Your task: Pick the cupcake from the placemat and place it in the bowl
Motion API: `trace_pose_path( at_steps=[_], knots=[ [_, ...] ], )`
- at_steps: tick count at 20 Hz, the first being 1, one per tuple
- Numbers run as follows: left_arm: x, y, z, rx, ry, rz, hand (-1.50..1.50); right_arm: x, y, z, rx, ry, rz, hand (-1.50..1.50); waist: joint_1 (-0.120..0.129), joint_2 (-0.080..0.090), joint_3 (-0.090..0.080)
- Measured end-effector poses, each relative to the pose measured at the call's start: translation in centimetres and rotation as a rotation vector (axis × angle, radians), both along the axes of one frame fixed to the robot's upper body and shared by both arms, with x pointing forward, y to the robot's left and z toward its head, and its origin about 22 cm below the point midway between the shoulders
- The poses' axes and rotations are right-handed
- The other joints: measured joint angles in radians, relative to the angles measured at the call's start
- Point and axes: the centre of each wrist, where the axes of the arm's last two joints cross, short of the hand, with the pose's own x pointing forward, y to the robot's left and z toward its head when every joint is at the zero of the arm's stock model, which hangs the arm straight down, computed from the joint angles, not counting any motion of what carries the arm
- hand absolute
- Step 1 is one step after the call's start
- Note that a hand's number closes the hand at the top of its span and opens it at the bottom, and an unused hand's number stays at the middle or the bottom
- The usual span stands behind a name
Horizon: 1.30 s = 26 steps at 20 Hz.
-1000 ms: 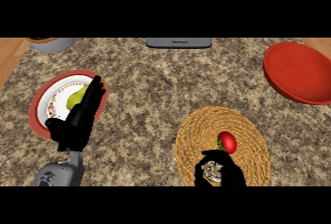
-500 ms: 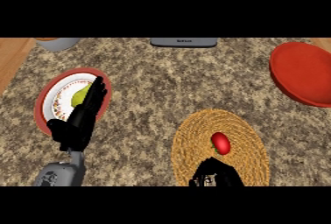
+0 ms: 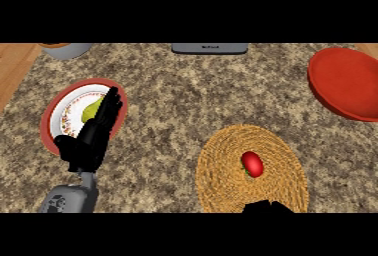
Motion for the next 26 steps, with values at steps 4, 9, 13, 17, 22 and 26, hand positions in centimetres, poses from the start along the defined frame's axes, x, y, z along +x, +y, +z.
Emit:
trace_pose_path(
  at_steps=[4,9,13,17,22,26],
  knots=[
    [-0.1,0.4,-0.2,-0.002,0.005,0.024,0.0,1.3,-3.7,3.4,0.067,-0.114,0.094,1.5,-0.033,0.0,-0.001],
    [-0.2,1.0,0.0,-0.001,0.0,0.052,0.0,3.8,-9.7,7.6,0.081,-0.208,0.115,1.5,-0.058,0.0,-0.003],
    [-0.4,0.7,-0.1,0.003,-0.001,0.055,0.0,6.0,-15.6,11.4,0.086,-0.244,0.094,1.5,-0.063,0.001,-0.005],
    [-0.1,0.5,0.1,0.004,-0.002,0.044,0.0,7.6,-21.7,16.1,0.106,-0.25,0.006,1.5,-0.048,0.003,-0.008],
    [0.5,-0.1,0.5,0.007,-0.004,0.018,0.0,8.9,-27.0,20.1,0.086,-0.239,-0.137,1.5,-0.018,0.007,-0.009],
    [0.3,-0.5,0.2,0.007,-0.005,-0.002,0.0,10.3,-28.6,21.7,0.032,-0.259,-0.221,1.5,0.002,0.01,-0.009]
  ],
)
